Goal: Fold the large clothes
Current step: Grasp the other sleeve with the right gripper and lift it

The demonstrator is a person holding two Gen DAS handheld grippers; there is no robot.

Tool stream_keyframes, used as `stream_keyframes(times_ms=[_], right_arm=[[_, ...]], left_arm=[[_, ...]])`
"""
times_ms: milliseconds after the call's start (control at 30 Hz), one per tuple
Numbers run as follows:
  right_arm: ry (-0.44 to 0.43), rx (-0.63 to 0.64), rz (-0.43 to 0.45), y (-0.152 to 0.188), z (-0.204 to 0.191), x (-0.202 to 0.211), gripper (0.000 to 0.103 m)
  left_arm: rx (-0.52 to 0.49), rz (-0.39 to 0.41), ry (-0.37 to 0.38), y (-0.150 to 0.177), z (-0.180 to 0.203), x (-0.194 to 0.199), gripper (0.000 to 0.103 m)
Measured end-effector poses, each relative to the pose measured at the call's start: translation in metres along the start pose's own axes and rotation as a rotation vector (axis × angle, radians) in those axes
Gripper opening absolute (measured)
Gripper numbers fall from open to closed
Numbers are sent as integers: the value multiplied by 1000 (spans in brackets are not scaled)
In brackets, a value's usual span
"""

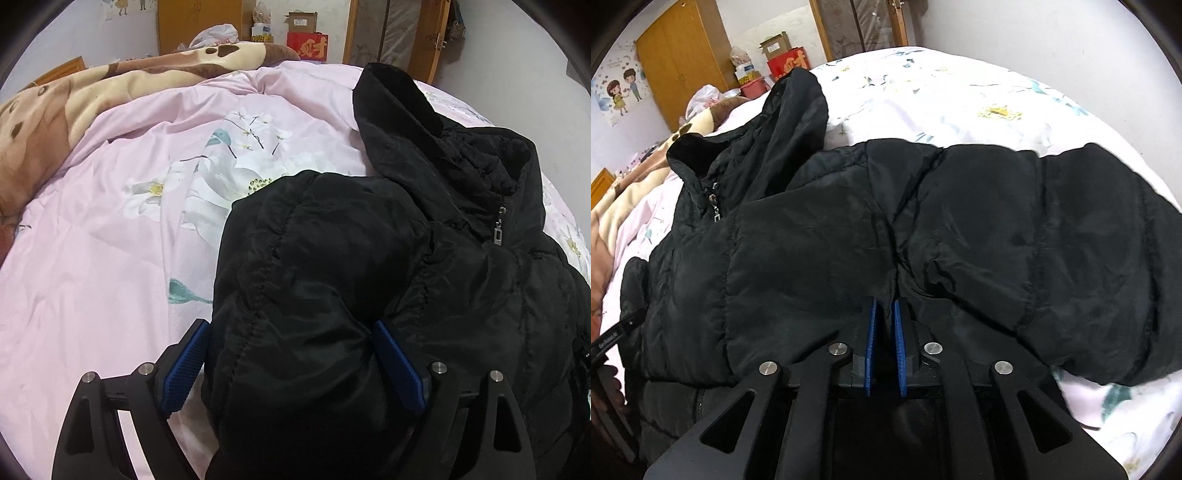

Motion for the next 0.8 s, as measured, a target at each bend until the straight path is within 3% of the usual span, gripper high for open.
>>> stream_keyframes(times_ms=[67, 200, 333, 467, 700, 800], right_arm=[[17, -41, 20, -3, 13, 13, 19], [-34, -137, 80, -2, 43, 51, 22], [-23, -242, 149, 1, 94, 92, 28], [71, -294, 201, 6, 152, 124, 59], [240, -456, 233, 29, 267, 161, 59], [251, -553, 243, 37, 306, 168, 60]], left_arm=[[-5, 5, 2, 1, 4, 13, 89], [33, 48, 55, 2, 16, 50, 88], [-24, 106, 126, 7, 54, 88, 88], [-103, 146, 194, 11, 98, 111, 88], [-147, 119, 311, 27, 167, 122, 88], [-180, 92, 355, 36, 199, 125, 88]])
Point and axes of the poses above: each gripper's, at about its wrist camera, not at the fingertips, and x roughly against the way its jaws point, z to its right, y to its underside, the point moved 7 cm from there along -x, roughly the way its jaws point, and after that the axes turned 6 degrees about -x, right-handed, at the moved point
